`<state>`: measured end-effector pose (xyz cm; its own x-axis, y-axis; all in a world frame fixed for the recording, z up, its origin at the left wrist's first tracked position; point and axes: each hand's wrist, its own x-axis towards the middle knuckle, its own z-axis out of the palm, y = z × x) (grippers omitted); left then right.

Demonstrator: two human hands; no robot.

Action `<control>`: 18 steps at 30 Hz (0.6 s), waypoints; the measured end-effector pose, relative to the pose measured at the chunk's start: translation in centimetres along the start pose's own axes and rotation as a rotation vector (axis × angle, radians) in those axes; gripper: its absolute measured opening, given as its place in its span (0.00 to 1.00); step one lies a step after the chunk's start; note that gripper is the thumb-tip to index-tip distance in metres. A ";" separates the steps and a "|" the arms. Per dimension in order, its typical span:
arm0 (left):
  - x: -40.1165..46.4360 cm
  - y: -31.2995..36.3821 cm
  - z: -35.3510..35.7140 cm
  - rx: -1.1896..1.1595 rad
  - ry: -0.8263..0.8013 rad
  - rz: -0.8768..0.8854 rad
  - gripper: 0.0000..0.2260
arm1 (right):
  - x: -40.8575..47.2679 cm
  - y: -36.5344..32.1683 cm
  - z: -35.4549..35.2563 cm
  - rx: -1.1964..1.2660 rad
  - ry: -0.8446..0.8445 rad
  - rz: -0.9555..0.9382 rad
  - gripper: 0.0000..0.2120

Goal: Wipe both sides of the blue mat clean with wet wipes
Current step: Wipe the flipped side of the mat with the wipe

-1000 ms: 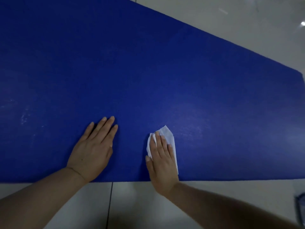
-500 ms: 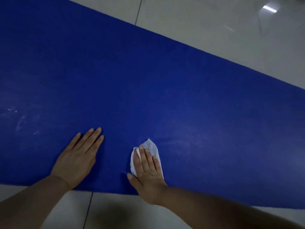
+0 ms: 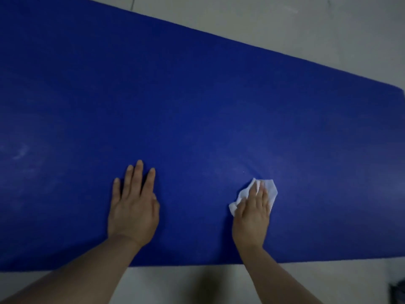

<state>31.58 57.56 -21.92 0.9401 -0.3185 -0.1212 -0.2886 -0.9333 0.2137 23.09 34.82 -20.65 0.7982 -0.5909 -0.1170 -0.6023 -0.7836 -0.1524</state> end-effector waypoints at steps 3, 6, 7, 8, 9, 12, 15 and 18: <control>0.2 -0.3 0.3 0.011 -0.010 0.014 0.26 | -0.4 -2.3 0.6 -0.025 -0.056 -0.167 0.24; 0.0 0.0 0.0 -0.005 -0.015 0.006 0.26 | -2.6 -4.1 0.7 -0.042 -0.209 -0.610 0.24; 0.0 0.0 -0.1 -0.010 -0.020 0.006 0.27 | -2.4 -3.2 0.4 -0.033 -0.227 -0.657 0.25; 0.0 0.0 -0.1 -0.014 -0.022 -0.001 0.27 | -1.9 -1.5 0.5 -0.034 -0.202 -0.655 0.25; 0.1 -0.2 -0.1 -0.015 -0.024 -0.003 0.27 | -1.5 0.6 0.6 -0.057 -0.167 -0.594 0.25; 0.2 -0.2 -0.2 -0.021 -0.019 0.003 0.27 | 0.4 6.0 -0.2 -0.162 -0.025 -0.208 0.30; 0.1 -0.3 -0.1 -0.025 -0.012 0.001 0.27 | 2.1 5.8 -1.7 -0.250 -0.108 0.196 0.31; 0.1 -0.2 -0.2 -0.025 -0.039 0.000 0.27 | 0.0 0.7 -1.0 -0.250 -0.140 -0.144 0.27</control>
<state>31.80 57.76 -21.84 0.9323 -0.3248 -0.1588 -0.2832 -0.9291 0.2378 22.71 34.07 -19.81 0.8569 -0.4518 -0.2483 -0.4502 -0.8904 0.0665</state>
